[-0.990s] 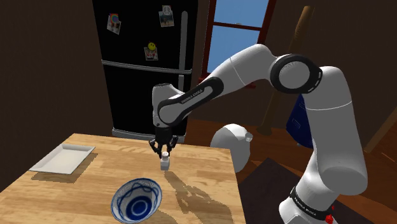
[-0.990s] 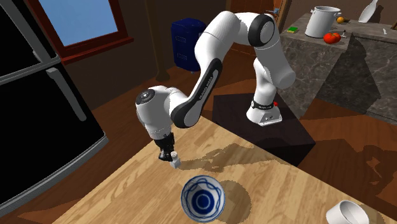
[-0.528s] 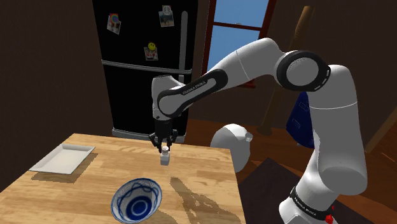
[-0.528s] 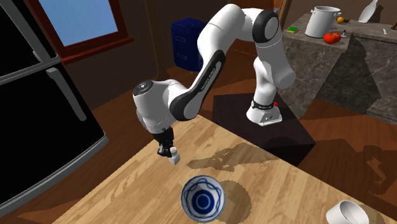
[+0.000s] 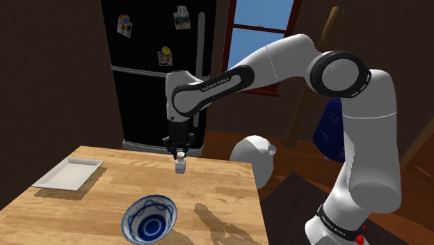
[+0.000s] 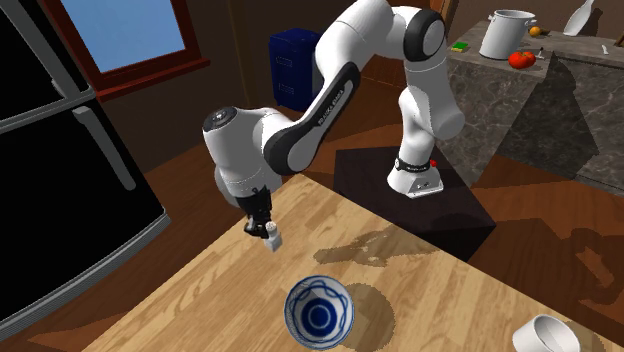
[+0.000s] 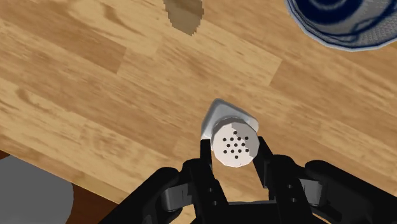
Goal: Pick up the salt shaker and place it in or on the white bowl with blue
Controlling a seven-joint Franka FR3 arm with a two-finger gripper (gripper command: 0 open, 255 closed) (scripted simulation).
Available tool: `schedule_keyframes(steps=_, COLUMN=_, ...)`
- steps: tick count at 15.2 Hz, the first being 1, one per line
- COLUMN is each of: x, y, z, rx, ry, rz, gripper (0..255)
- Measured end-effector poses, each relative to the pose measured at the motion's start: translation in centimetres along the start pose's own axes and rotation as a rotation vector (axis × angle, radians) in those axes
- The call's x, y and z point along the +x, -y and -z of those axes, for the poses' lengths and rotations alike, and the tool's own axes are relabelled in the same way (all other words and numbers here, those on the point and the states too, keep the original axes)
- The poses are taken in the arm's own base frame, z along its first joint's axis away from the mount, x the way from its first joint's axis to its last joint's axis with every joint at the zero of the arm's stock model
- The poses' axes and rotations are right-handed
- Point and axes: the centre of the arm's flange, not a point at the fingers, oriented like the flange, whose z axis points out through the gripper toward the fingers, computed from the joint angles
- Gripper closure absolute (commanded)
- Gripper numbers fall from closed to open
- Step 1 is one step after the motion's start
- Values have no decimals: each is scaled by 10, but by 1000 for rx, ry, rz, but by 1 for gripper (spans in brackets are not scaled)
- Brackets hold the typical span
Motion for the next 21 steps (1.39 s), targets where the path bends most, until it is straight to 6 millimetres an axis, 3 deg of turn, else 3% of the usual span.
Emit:
schedule_keyframes(steps=11, x=-8, y=0, z=57, rx=0, ry=0, rz=0, gripper=255)
schedule_keyframes(steps=15, x=-34, y=26, z=63, rx=0, ry=0, rz=1, gripper=255)
schedule_keyframes(steps=21, x=-93, y=82, z=64, rx=0, ry=0, rz=1, gripper=255)
